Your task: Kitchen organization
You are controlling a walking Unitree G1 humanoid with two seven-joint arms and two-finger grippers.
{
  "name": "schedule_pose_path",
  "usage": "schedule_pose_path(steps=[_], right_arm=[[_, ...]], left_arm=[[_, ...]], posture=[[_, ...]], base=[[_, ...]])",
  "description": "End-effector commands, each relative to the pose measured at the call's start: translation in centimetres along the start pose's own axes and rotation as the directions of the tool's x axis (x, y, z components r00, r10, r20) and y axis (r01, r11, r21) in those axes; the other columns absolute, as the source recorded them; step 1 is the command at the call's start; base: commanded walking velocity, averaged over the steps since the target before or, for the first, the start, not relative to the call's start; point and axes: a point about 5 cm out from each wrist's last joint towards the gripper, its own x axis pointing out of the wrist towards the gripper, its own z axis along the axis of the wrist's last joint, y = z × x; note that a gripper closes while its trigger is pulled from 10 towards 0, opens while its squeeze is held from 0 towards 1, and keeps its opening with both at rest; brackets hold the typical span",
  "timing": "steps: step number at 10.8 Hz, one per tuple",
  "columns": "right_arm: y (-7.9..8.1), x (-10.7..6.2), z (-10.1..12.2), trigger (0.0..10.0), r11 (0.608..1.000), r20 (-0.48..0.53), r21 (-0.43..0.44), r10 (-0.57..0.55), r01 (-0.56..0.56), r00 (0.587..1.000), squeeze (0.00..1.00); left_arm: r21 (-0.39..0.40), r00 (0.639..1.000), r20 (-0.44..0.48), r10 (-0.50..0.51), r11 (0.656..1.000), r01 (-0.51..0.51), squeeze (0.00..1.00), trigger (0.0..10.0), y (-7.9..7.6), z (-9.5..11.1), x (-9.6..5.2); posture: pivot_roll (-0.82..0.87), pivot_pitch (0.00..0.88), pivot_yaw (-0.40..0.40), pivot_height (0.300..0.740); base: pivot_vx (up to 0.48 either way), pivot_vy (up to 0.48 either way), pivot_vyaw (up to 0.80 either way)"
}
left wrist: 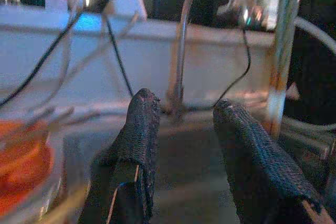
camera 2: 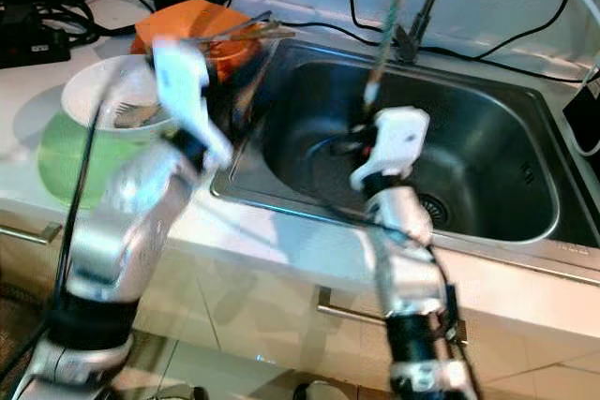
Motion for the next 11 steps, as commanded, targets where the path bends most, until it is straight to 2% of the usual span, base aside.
schedule_pose_path(steps=[1,2,3,4,5,7,8,10,11], right_arm=[[-0.8,0.2,0.1,0.0,1.0,0.009,-0.006,-0.026,0.026,1.0,0.0],[-1.5,0.6,0.1,1.5,0.999,0.006,-0.018,-0.044,0.045,0.999,0.0],[-1.8,0.8,-0.1,7.8,0.998,-0.007,-0.039,-0.056,0.055,0.998,0.0],[-2.5,1.0,-0.7,10.0,0.995,-0.042,-0.045,-0.095,0.093,0.995,0.0],[-3.2,1.2,-1.6,10.0,0.989,-0.105,-0.069,-0.134,0.127,0.985,0.0],[-3.8,1.8,-2.1,10.0,0.987,-0.145,-0.07,-0.156,0.147,0.977,0.0],[-4.2,2.6,-2.7,10.0,0.982,-0.221,-0.066,-0.185,0.174,0.958,0.0],[-4.3,3.3,-3.3,10.0,0.981,-0.301,-0.067,-0.196,0.184,0.933,0.0],[-4.3,3.5,-4.5,10.0,0.978,-0.406,-0.084,-0.209,0.192,0.89,0.0]], left_arm=[[0.013,0.999,-0.027,-0.037,0.999,0.037,0.0,10.0,-0.6,-0.6,-0.1],[0.003,0.992,-0.105,-0.07,0.997,0.071,0.0,10.0,-0.8,-2.2,-1.0],[-0.005,0.984,-0.147,-0.1,0.995,0.1,0.0,10.0,-0.9,-2.9,-1.6],[-0.006,0.968,-0.209,-0.14,0.99,0.142,0.0,10.0,-1.1,-4.0,-2.5],[-0.001,0.953,-0.263,-0.153,0.987,0.158,0.0,10.0,-1.0,-4.9,-3.2],[0.009,0.942,-0.303,-0.144,0.988,0.154,0.0,10.0,-0.7,-5.4,-3.7],[0.003,0.932,-0.327,-0.156,0.986,0.166,0.0,10.0,-0.5,-5.5,-4.1],[0.007,0.91,-0.372,-0.182,0.98,0.199,0.0,10.0,-0.5,-5.8,-4.8],[0.032,0.891,-0.411,-0.194,0.973,0.227,0.0,10.0,-0.4,-6.3,-5.1]], posture=[[0.03,0.079,-0.072,0.74],[0.03,0.08,-0.073,0.74],[0.03,0.08,-0.073,0.74],[0.04,0.081,-0.076,0.74],[0.04,0.08,-0.079,0.74],[0.04,0.081,-0.078,0.74],[0.04,0.08,-0.081,0.74],[0.04,0.08,-0.083,0.74],[0.04,0.08,-0.083,0.74]], base=[[0.0,0.0,0.0],[0.0,0.0,0.0],[0.0,0.0,0.0],[0.0,0.0,0.0],[0.0,0.0,0.0],[0.0,0.0,0.0],[0.0,0.0,0.0],[0.0,0.0,0.0],[0.0,0.0,0.0]])
